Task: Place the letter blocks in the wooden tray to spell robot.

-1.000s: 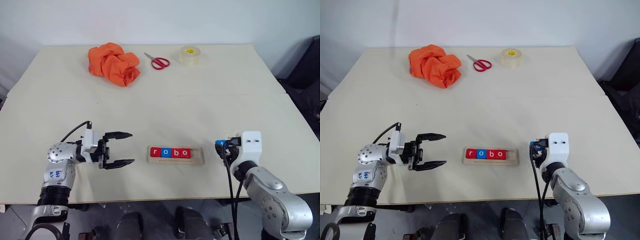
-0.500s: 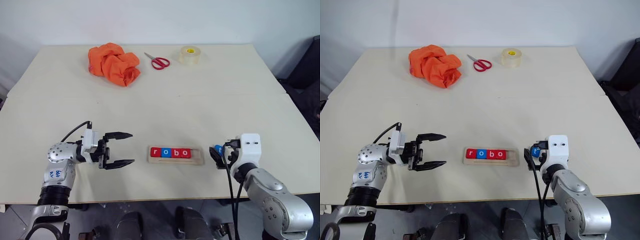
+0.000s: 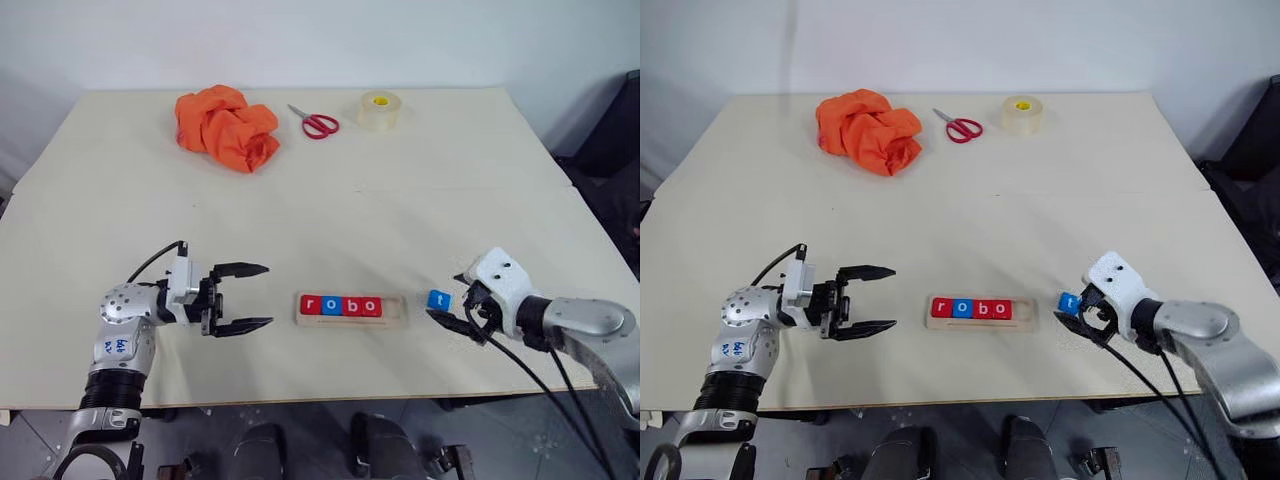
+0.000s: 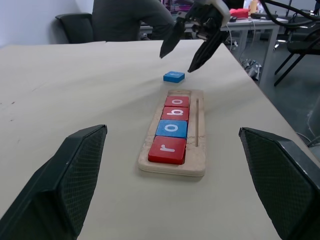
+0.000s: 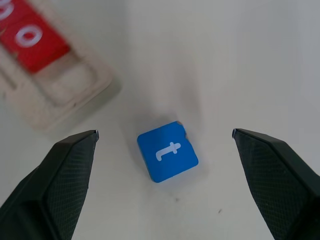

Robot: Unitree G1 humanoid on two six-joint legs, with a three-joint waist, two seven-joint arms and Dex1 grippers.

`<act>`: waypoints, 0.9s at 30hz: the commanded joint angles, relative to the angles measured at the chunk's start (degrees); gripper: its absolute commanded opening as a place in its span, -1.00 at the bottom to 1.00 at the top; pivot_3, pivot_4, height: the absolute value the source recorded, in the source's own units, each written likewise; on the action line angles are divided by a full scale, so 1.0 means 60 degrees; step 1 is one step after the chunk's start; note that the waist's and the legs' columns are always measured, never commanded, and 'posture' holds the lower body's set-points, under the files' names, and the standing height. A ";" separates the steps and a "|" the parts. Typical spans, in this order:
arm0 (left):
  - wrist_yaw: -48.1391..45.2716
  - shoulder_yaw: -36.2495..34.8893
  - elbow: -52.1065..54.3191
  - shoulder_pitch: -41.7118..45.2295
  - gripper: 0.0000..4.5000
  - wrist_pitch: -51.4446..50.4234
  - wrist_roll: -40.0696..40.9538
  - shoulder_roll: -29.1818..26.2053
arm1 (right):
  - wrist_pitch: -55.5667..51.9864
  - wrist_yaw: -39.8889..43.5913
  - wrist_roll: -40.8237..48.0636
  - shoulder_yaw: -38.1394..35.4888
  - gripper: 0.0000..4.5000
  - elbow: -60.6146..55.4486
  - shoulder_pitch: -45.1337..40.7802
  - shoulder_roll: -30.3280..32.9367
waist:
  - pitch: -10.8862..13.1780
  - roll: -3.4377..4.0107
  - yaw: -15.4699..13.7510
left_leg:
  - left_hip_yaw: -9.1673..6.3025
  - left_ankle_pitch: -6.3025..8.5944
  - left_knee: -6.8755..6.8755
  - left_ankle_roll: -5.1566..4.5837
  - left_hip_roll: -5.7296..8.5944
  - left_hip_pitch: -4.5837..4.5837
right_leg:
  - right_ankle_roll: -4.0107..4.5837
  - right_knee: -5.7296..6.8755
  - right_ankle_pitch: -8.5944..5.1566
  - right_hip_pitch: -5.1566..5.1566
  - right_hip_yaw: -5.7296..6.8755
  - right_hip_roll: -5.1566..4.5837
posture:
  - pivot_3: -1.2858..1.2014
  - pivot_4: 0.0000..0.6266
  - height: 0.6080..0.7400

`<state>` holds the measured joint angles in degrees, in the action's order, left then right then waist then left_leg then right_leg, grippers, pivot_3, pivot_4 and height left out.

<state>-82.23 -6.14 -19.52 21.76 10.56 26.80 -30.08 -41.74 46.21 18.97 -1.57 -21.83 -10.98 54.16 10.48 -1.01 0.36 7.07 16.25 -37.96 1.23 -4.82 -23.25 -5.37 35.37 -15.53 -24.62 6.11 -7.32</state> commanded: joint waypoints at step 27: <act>0.0554 -0.0314 0.1066 -0.1031 1.00 0.0116 0.0222 -0.0110 | -0.0476 0.2381 -0.0277 0.1939 -0.35 0.0265 -0.3033 -0.0248 | 0.0001 0.0000 -0.0020 | 0.0005 0.0001 -0.0014 0.0007 -0.0006 -0.0002 | -0.0004 0.0006 0.0003 -0.0005 0.0000 -0.0005 | 0.03 -0.52 1.00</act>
<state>-78.81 -7.44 -14.36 15.52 10.71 27.04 -30.40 -42.73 60.47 16.11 9.26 -17.56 -28.42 53.06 10.48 -1.01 0.24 7.10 16.26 -38.05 1.27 -4.85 -23.26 -5.40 35.40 -15.51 -24.65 6.11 -7.35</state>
